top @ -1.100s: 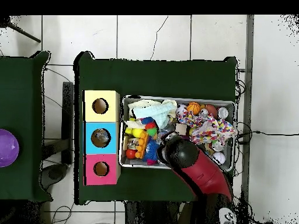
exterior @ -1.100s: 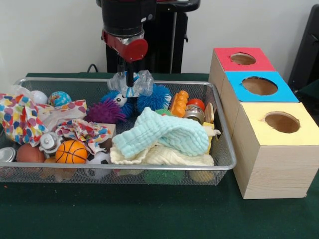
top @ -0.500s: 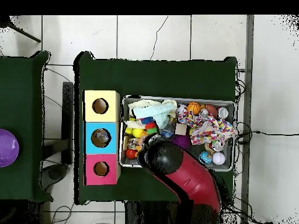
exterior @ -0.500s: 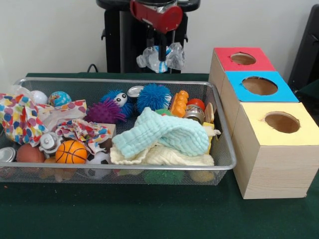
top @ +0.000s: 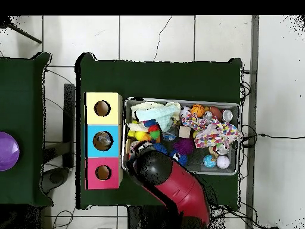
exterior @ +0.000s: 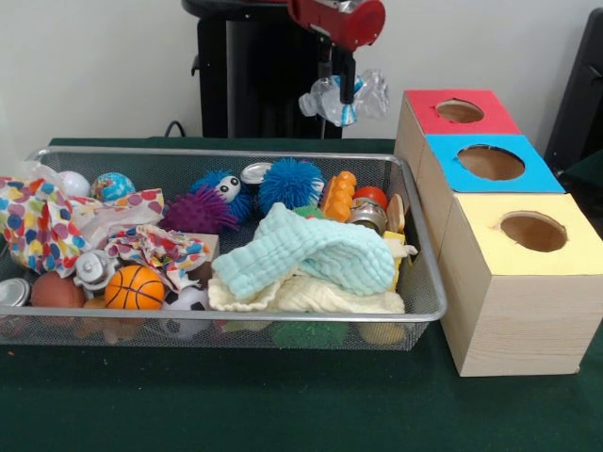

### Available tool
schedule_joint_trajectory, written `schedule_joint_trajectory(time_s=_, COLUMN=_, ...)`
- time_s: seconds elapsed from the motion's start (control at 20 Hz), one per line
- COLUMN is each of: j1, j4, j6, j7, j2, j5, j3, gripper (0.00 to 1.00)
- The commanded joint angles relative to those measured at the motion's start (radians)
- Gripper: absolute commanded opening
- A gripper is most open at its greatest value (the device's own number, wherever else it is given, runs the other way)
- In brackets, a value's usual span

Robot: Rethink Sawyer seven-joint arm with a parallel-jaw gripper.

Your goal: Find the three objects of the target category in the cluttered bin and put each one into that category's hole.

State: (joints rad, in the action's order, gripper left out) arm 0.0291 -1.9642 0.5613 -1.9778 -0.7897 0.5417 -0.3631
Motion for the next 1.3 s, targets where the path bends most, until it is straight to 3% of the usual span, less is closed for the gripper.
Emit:
schedule_joint_trajectory(time_s=0.05, j1=0.024, j4=-0.101, j6=0.005, j7=-0.348, j2=0.008, j5=0.074, j3=0.016, gripper=0.00)
schedule_joint_trajectory(time_s=0.5, j1=0.063, j4=-0.073, j6=0.036, j7=-0.425, j2=0.014, j5=0.068, j3=-0.016, gripper=0.00)
schedule_joint_trajectory(time_s=0.7, j1=0.104, j4=-0.048, j6=0.088, j7=-0.505, j2=0.009, j5=0.064, j3=-0.042, gripper=0.00)
schedule_joint_trajectory(time_s=0.9, j1=0.113, j4=0.016, j6=0.121, j7=-0.570, j2=0.028, j5=0.088, j3=-0.021, gripper=0.00)
schedule_joint_trajectory(time_s=1.1, j1=0.084, j4=0.091, j6=0.170, j7=-0.576, j2=0.042, j5=0.076, j3=0.005, gripper=0.00)
schedule_joint_trajectory(time_s=1.3, j1=0.111, j4=0.134, j6=0.205, j7=-0.644, j2=0.050, j5=0.062, j3=-0.010, gripper=0.00)
